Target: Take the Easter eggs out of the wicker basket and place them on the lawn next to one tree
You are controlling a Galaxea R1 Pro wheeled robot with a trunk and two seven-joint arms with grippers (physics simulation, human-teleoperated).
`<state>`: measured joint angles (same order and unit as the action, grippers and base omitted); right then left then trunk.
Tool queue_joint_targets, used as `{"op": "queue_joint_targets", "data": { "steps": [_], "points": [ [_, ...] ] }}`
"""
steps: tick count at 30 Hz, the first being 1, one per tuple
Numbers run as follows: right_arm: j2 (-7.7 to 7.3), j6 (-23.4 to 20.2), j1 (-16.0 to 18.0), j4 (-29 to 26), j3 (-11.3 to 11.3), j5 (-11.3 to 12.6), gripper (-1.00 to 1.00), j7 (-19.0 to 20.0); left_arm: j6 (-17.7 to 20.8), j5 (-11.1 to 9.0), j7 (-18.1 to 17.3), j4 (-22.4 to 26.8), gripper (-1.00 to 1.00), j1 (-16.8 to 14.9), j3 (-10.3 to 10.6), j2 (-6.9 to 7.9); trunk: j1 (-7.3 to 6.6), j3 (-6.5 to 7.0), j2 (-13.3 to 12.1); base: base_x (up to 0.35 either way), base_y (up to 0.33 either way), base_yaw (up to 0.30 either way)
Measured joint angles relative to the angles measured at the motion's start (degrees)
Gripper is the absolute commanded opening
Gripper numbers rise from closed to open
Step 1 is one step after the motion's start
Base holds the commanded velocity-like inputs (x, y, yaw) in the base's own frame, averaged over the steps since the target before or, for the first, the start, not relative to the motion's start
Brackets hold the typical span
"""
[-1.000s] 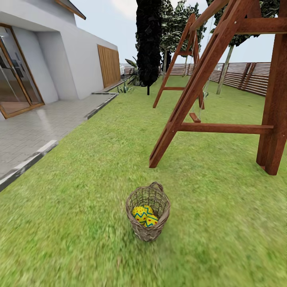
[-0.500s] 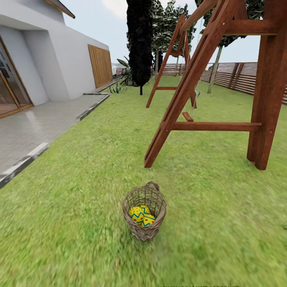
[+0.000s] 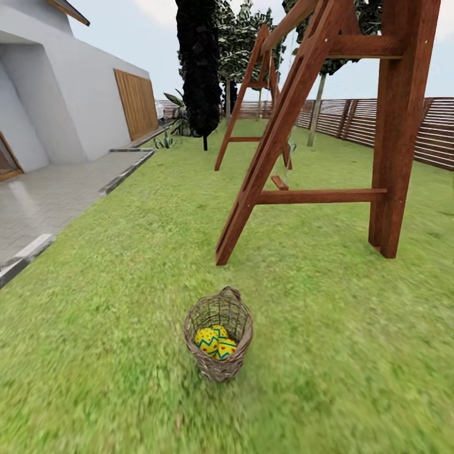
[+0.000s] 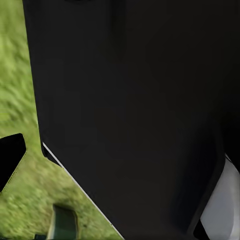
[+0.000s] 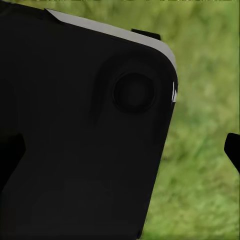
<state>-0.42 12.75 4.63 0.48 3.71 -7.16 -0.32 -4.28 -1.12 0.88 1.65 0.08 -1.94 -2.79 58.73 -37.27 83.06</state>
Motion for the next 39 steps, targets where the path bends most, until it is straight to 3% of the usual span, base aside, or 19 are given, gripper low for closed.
{"op": "queue_joint_targets", "data": {
  "steps": [23, 30, 39],
  "points": [
    [0.09, 0.00, 0.00, 0.00, 0.00, -0.10, 1.00, 0.00, 0.00, 0.00, 0.00, 0.00, 1.00, 0.00, 0.00, 0.00, -0.01, 0.00, 0.00, 0.010, 0.147, -0.003],
    [0.00, 0.00, -0.01, -0.01, 0.00, -0.02, 1.00, 0.00, 0.01, 0.01, 0.00, -0.01, 1.00, 0.00, 0.00, 0.00, -0.03, 0.00, 0.00, 0.233, 0.230, -0.215],
    [0.07, 0.00, 0.00, 0.00, 0.11, -0.54, 1.00, 0.06, 0.00, 0.01, 0.00, -0.02, 1.00, 0.00, 0.00, 0.00, -0.04, 0.00, 0.00, 0.314, 0.116, -0.023]
  ]
}}
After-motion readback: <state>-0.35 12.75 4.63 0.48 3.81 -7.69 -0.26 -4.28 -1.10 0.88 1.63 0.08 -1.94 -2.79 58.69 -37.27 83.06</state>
